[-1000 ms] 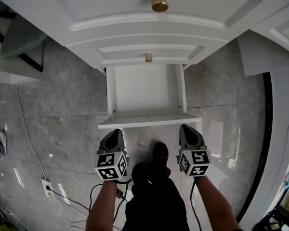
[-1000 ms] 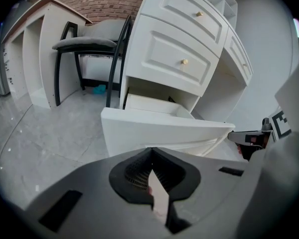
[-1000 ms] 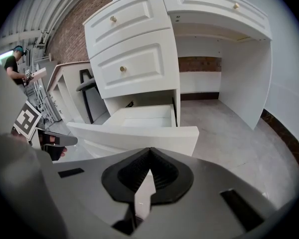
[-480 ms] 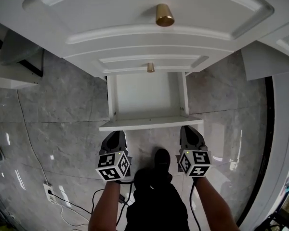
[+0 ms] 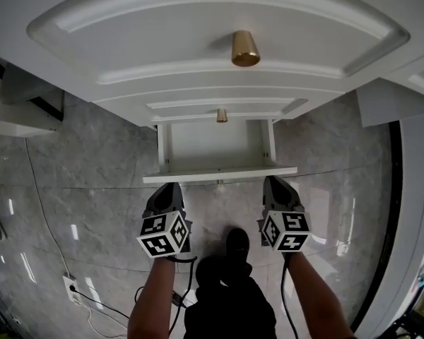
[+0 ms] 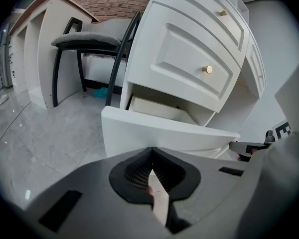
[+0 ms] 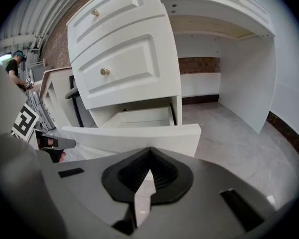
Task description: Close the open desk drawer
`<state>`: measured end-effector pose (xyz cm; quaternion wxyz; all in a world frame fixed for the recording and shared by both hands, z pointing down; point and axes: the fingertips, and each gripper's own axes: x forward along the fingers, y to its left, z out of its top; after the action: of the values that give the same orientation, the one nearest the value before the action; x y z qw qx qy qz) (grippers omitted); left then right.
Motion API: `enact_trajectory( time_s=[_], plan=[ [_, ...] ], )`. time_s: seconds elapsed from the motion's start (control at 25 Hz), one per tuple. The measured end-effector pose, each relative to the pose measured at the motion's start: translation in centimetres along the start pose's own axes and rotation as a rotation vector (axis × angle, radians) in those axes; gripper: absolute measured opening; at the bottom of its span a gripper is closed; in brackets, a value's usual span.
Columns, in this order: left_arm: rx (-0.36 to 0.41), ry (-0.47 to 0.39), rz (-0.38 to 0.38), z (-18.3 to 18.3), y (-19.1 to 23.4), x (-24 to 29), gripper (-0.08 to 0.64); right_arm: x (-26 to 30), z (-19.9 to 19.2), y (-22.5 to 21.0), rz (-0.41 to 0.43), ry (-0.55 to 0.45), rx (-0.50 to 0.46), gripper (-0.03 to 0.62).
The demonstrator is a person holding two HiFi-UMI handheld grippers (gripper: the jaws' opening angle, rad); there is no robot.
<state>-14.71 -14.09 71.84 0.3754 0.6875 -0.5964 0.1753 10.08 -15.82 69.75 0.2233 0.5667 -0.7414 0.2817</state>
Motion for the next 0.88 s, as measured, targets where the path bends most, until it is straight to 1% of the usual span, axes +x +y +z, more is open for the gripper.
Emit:
enact_trajectory(
  time_s=[0.12,0.28,0.44,0.68,0.88],
  plan=[
    [-0.005,-0.001,0.005,1.0,0.1,0.9,0.009,1.0,0.9,-0.2,0.006,-0.001,-0.009,0.005],
    [0.007,-0.008,0.008,2.0,0.2,1.9,0.009,2.1,1.8,-0.4,0.018,-0.004,-0.018,0.005],
    [0.001,-0.011,0.006,3.1,0.3,3.0,0.009,3.2,2.8,-0.6,0.009,-0.014,-0.008,0.005],
    [0.019,-0.022,0.013,5.3,0.6,4.8,0.009,5.4,4.7,-1.0,0.001,-0.028,-0.002,0.005],
    [0.039,-0.034,0.018,7.0,0.7,6.4,0.009,7.0,6.4,-0.9,0.012,-0.037,-0.034,0.005]
  ],
)
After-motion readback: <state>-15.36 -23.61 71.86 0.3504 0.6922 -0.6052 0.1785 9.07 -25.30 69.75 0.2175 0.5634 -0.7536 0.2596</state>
